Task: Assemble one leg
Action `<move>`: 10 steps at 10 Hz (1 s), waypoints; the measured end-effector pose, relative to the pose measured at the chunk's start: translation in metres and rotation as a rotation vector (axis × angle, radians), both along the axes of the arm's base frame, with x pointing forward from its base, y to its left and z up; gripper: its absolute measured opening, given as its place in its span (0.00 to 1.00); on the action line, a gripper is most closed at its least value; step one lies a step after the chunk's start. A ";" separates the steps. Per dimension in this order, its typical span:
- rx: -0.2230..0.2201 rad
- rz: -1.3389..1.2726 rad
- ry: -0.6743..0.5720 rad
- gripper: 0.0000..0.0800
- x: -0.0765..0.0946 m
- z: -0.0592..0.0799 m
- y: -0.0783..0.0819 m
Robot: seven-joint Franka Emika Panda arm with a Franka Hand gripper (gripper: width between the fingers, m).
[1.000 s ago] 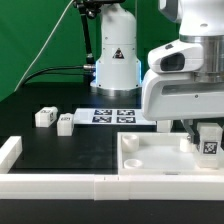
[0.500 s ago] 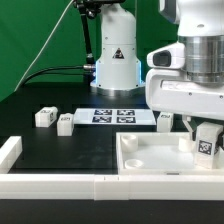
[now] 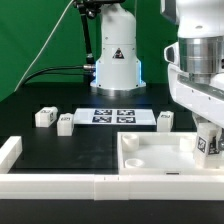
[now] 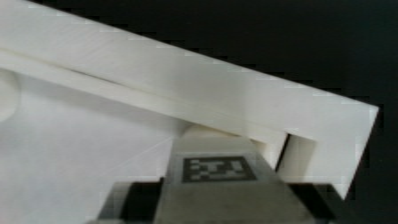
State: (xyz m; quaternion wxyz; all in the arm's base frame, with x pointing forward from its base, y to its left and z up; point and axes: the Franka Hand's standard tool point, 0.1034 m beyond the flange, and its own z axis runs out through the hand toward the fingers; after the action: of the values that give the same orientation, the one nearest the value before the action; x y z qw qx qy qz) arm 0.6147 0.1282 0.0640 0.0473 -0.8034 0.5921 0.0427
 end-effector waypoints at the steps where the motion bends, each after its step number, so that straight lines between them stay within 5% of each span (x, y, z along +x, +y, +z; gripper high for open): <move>1: 0.000 0.014 -0.002 0.38 0.000 0.000 0.000; 2: 0.001 0.062 -0.006 0.61 0.000 0.000 0.000; 3: 0.001 0.156 -0.012 0.61 0.000 0.001 0.000; 4: 0.001 0.324 -0.034 0.77 0.000 0.001 -0.001; 10: -0.031 1.118 -0.102 0.81 -0.001 0.001 -0.001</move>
Offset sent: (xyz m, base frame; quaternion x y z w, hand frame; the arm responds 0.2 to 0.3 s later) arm -0.0003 -0.0014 0.0058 -0.0253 -0.0059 -0.2310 0.9726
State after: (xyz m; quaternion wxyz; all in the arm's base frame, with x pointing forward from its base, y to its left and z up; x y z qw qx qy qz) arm 0.6142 0.1268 0.0651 0.0341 -0.9966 0.0735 0.0136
